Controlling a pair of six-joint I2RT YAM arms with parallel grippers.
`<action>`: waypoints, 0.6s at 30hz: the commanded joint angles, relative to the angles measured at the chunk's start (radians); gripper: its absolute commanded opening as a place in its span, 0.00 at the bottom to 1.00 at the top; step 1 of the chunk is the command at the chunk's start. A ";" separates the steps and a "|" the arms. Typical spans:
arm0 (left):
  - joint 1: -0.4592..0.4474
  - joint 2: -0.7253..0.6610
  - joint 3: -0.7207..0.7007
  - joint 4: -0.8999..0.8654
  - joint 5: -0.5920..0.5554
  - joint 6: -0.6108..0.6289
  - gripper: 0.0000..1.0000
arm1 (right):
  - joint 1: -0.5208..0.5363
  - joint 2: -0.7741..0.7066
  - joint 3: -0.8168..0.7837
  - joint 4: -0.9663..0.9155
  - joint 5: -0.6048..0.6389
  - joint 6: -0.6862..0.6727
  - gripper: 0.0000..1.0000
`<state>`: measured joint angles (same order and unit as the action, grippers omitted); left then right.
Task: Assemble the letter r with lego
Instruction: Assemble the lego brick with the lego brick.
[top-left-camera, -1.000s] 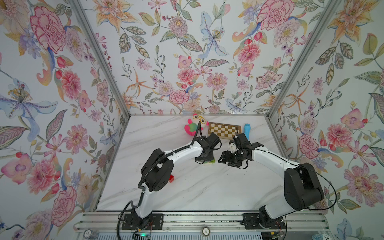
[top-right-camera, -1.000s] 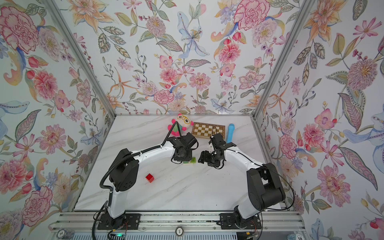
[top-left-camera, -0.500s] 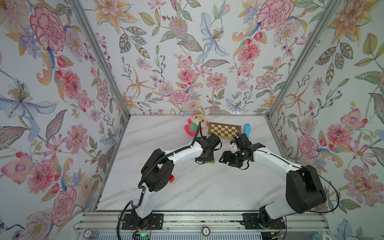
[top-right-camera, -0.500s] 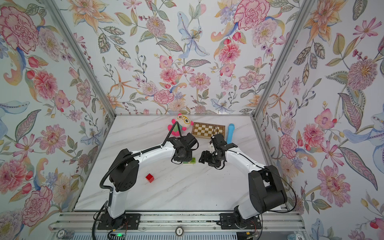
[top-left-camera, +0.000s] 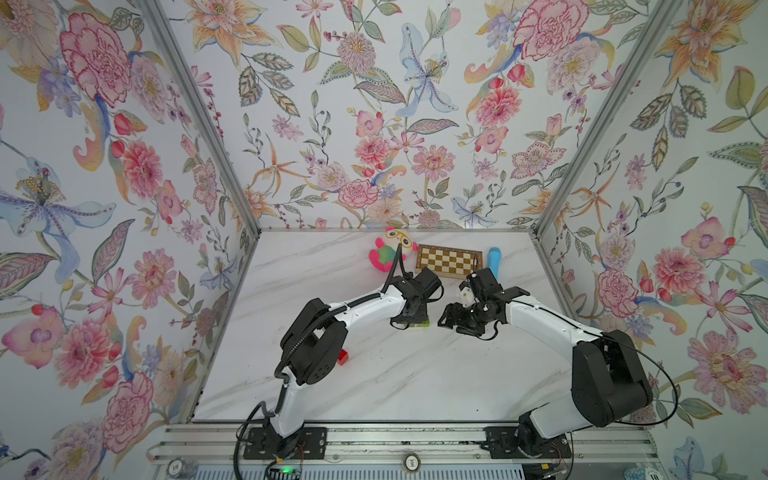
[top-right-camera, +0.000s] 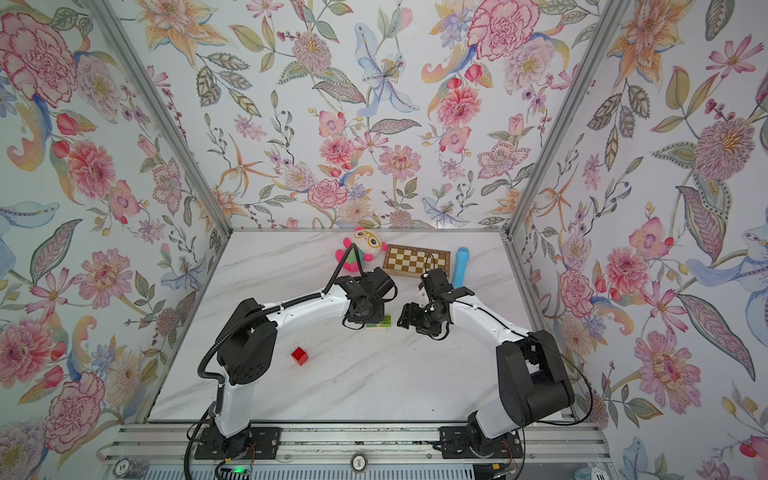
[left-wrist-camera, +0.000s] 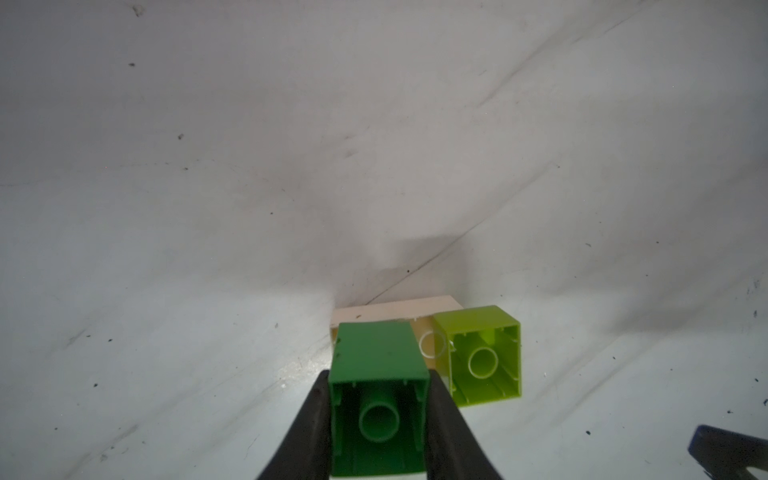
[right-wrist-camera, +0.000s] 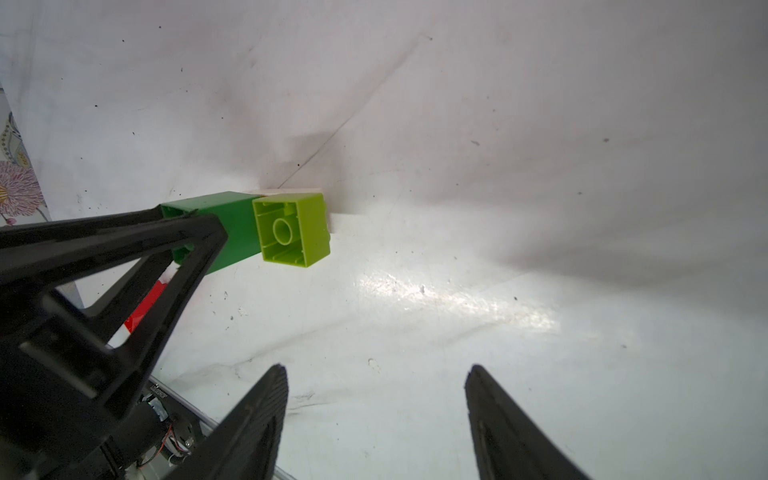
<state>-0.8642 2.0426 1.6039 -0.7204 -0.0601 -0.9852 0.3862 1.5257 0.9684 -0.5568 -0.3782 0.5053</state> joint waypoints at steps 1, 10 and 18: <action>-0.007 0.023 -0.053 -0.039 -0.016 -0.014 0.25 | 0.008 0.011 0.014 -0.023 0.010 0.004 0.70; -0.007 -0.008 -0.078 -0.029 -0.045 -0.033 0.26 | 0.006 0.025 0.030 -0.023 0.007 0.003 0.71; -0.007 0.025 -0.061 -0.019 -0.030 -0.027 0.25 | 0.007 0.015 0.029 -0.032 0.005 -0.008 0.71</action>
<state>-0.8646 2.0212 1.5684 -0.6907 -0.0677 -1.0042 0.3870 1.5410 0.9752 -0.5636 -0.3782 0.5049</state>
